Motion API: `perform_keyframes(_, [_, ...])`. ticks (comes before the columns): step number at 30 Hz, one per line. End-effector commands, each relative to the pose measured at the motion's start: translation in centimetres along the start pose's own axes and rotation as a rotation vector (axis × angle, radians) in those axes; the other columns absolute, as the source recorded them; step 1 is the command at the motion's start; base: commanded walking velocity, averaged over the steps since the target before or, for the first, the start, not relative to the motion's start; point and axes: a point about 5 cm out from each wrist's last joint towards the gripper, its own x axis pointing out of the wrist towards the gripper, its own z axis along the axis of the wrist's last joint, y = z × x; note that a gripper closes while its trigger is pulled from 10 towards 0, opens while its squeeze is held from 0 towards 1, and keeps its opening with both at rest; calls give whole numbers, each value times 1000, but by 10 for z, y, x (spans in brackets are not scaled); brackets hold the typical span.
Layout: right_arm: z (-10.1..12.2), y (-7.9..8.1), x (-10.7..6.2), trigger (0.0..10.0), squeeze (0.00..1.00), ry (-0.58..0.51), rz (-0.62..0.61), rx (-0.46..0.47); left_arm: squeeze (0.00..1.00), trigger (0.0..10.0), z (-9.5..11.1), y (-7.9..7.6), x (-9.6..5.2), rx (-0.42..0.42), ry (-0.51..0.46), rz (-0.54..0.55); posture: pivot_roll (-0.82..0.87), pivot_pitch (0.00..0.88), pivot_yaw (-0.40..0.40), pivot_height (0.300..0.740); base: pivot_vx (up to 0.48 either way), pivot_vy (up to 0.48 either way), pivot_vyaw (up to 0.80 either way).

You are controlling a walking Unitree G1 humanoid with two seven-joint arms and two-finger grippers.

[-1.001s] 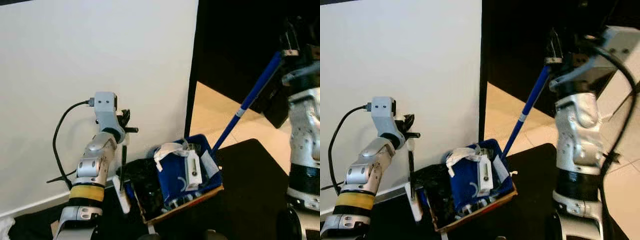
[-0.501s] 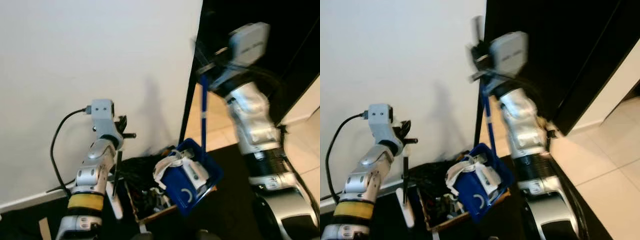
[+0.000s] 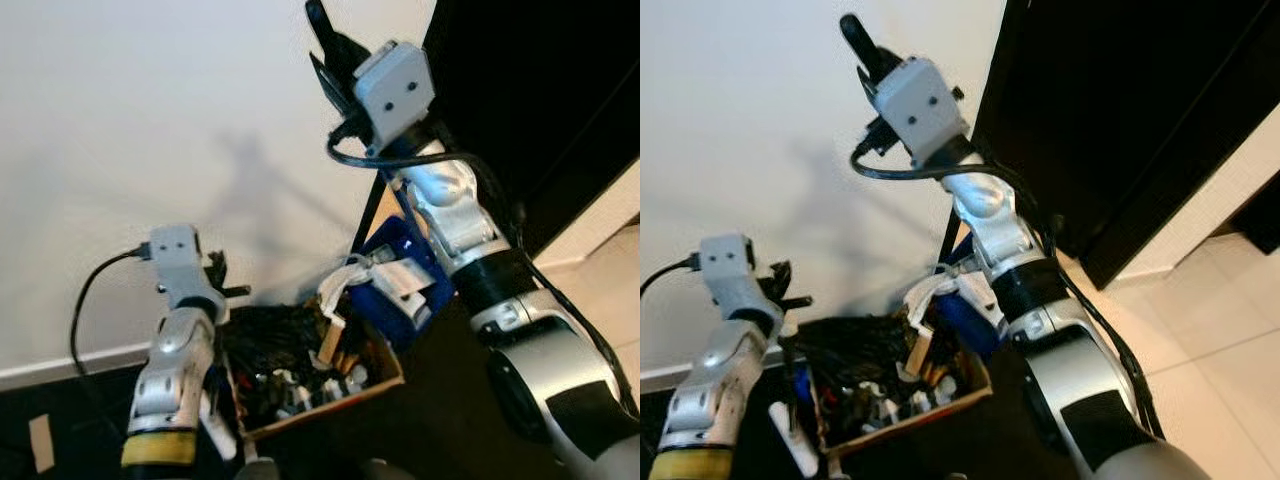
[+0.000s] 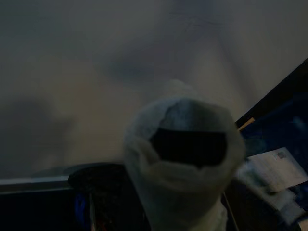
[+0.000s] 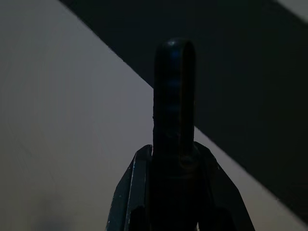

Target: Sweep floor

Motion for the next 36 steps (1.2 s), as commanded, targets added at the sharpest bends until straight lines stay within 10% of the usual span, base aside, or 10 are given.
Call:
perform_keyframes(1, [13,0,7,10000,0,-92,30,-77,0,10000,4,-7,-2,-9,-31,-11,248,40,-200,740,0,0,0])
perform_keyframes(11, [13,17,6,10000,0,-138,27,-91,0,10000,6,-11,0,-15,-36,-18,243,23,-194,740,0,0,0])
perform_keyframes(22, [-3,-40,-9,10000,0,-20,-260,69,0,10000,7,-13,2,-3,-25,-40,224,25,-162,740,0,0,0])
perform_keyframes(25, [-19,-71,-36,10000,0,95,-420,168,0,10000,5,-16,5,10,-7,-69,203,31,-133,740,0,0,0])
perform_keyframes(36, [-31,-92,-96,10000,0,184,-697,450,0,10000,12,-20,14,55,15,-146,145,51,-24,740,0,0,0])
